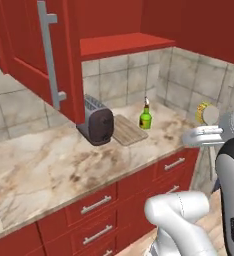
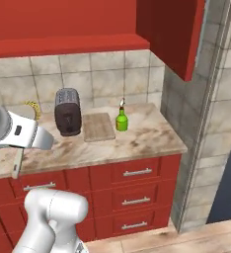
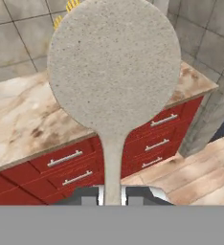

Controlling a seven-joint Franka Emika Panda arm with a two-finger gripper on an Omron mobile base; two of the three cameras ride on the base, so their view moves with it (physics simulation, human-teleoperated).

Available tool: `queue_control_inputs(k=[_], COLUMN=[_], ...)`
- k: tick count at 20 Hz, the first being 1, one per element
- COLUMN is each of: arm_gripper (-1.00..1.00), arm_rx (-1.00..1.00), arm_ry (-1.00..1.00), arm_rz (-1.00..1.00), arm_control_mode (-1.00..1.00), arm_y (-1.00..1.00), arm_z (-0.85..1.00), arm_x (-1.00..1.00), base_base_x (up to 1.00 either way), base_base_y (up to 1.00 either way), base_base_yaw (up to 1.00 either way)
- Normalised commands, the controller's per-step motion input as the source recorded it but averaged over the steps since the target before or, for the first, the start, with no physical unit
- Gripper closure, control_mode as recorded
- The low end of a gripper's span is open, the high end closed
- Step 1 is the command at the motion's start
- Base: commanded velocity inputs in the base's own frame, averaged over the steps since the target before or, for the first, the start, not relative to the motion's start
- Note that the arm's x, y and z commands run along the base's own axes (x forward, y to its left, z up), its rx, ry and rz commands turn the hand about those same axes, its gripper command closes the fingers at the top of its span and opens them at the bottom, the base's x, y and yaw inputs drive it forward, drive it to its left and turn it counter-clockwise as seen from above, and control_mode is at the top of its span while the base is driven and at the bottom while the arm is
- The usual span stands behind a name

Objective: Grab the spray bottle from the cabinet, then place it next to the cutting board for sanitizing. Then grab the dish brush from the countertop next to the sink and place it next to the cutting board.

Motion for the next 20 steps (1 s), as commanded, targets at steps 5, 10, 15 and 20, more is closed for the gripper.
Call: queue_control_inputs(k=[5, 10, 15, 20], arm_gripper=[1.0, 1.0, 1.0, 1.0], arm_rx=[0.0, 0.0, 0.0, 0.0], arm_ry=[0.0, 0.0, 0.0, 0.0], arm_rz=[0.0, 0.0, 0.0, 0.0], arm_control_mode=[1.0, 1.0, 1.0, 1.0], arm_y=[0.0, 0.0, 0.0, 0.0], arm_z=[0.0, 0.0, 0.0, 0.0], arm_x=[0.0, 0.0, 0.0, 0.0], base_base_x=[1.0, 0.59, 0.31, 0.07], base_base_y=[-0.26, -0.22, -0.18, -0.5], base_base_yaw=[0.59, 0.39, 0.41, 0.38])
